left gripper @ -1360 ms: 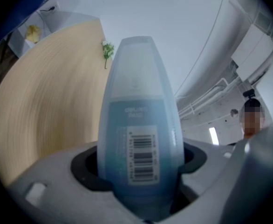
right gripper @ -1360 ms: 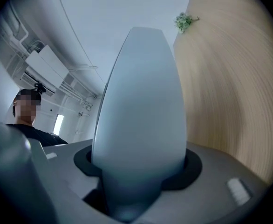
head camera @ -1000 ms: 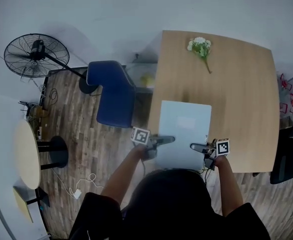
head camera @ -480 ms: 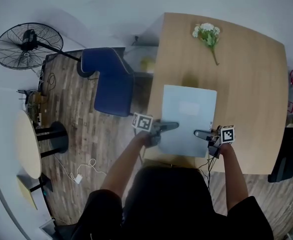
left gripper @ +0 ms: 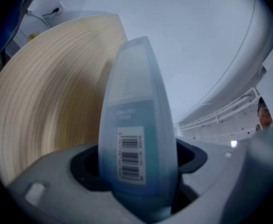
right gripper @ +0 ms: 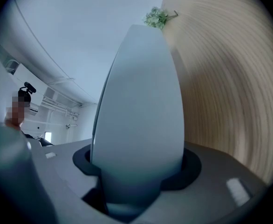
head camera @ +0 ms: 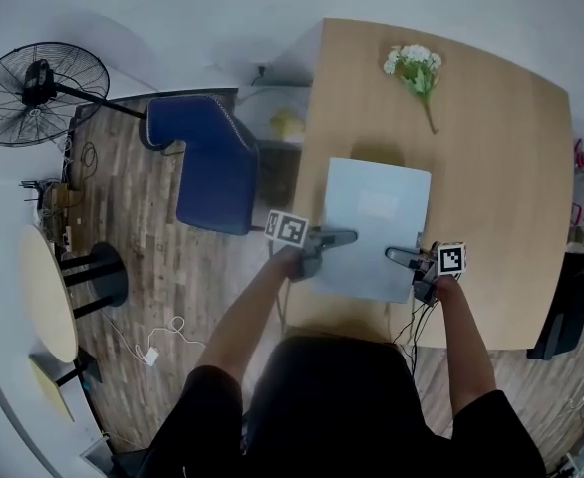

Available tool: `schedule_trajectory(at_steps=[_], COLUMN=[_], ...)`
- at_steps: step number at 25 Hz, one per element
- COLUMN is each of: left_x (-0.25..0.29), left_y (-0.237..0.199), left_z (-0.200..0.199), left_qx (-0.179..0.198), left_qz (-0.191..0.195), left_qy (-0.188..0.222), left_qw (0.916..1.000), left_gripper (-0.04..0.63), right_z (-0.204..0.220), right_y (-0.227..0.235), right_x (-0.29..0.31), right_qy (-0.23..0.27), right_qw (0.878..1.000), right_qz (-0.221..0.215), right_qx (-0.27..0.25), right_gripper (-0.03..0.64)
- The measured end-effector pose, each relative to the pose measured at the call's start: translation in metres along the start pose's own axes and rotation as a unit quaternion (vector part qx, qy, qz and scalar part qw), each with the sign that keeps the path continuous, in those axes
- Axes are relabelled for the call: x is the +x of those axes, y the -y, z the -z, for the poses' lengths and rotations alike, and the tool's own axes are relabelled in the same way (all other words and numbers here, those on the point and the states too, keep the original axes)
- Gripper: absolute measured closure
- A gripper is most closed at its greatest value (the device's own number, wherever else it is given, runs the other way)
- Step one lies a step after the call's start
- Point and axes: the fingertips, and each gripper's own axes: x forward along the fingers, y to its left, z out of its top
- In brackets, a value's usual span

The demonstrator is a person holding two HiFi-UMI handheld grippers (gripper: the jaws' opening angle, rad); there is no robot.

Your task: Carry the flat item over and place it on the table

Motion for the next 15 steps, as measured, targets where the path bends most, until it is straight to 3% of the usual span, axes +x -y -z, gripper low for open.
schedule_trajectory(at_steps=[9, 15], left_x=[0.018, 0.026], left_y=[-0.032, -0.046], left_z=[-0.028, -0.028], left_qx=[-0.012, 0.009], left_qz=[-0.024, -0.080], left_qy=[-0.003, -0.022], left_qw=[0.9996, 0.9965], left_gripper=[0.187, 0.152], right_z=[-0.035, -0.035], right_y=[0.023, 0.048], right_x=[0.002, -0.003], right_qy=[0.007, -0.006], right_qw=[1.000, 0.997], right_qz=[0.012, 0.076], right_qx=[-0.005, 0.008], right_gripper=[0.298, 0.267])
